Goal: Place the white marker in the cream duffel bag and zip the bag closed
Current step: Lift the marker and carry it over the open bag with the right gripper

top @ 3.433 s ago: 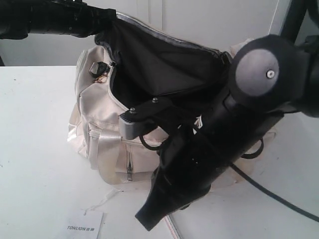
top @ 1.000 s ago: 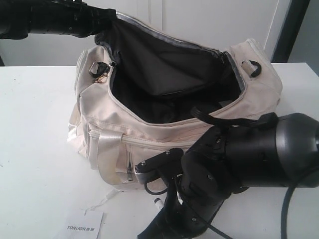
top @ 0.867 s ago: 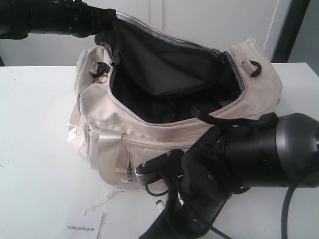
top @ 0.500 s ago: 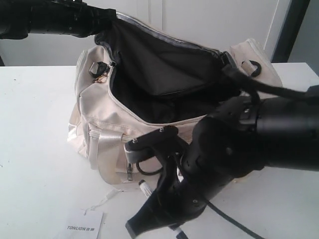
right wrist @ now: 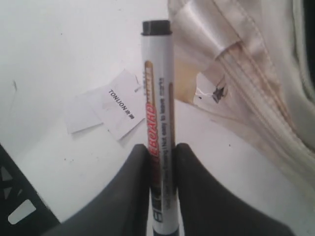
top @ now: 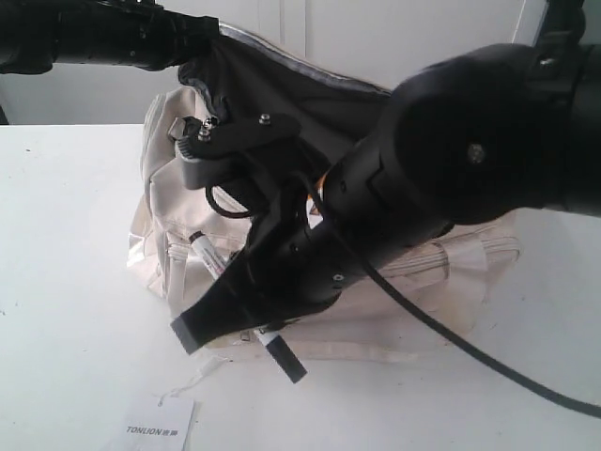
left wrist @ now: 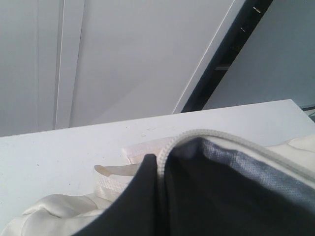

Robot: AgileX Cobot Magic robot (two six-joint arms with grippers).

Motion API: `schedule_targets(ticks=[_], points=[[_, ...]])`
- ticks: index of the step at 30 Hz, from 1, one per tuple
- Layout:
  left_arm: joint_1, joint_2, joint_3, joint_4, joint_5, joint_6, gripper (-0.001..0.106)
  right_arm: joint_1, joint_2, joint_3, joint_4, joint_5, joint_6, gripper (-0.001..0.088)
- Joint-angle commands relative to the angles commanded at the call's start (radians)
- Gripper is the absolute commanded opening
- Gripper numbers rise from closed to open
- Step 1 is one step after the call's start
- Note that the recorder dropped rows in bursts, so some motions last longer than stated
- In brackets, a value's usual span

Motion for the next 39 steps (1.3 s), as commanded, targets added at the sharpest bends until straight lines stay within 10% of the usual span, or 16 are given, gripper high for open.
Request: schedule_targets(ticks=[13,25,32,39], points=[[0.0,0.0,0.0,0.0,0.0,0.0,0.0,-0.199,0.002,-0.13,-0.016,-0.009,-0.11,0.0],[0.0,0.0,0.0,0.0,0.0,0.0,0.0,-0.258,0.136,-0.164,-0.11,-0.226,-0.653,0.0],[0.0,0.0,0.0,0.0,-0.002,0.0,0.0,-0.258,0.263,-0.164,-0.274,-0.129,-0.63,0.0],[0.0,0.0,0.0,0.0,-0.002,0.0,0.0,-0.258,0.263,-0.164,-0.637,-0.047,-0.095,0.0]])
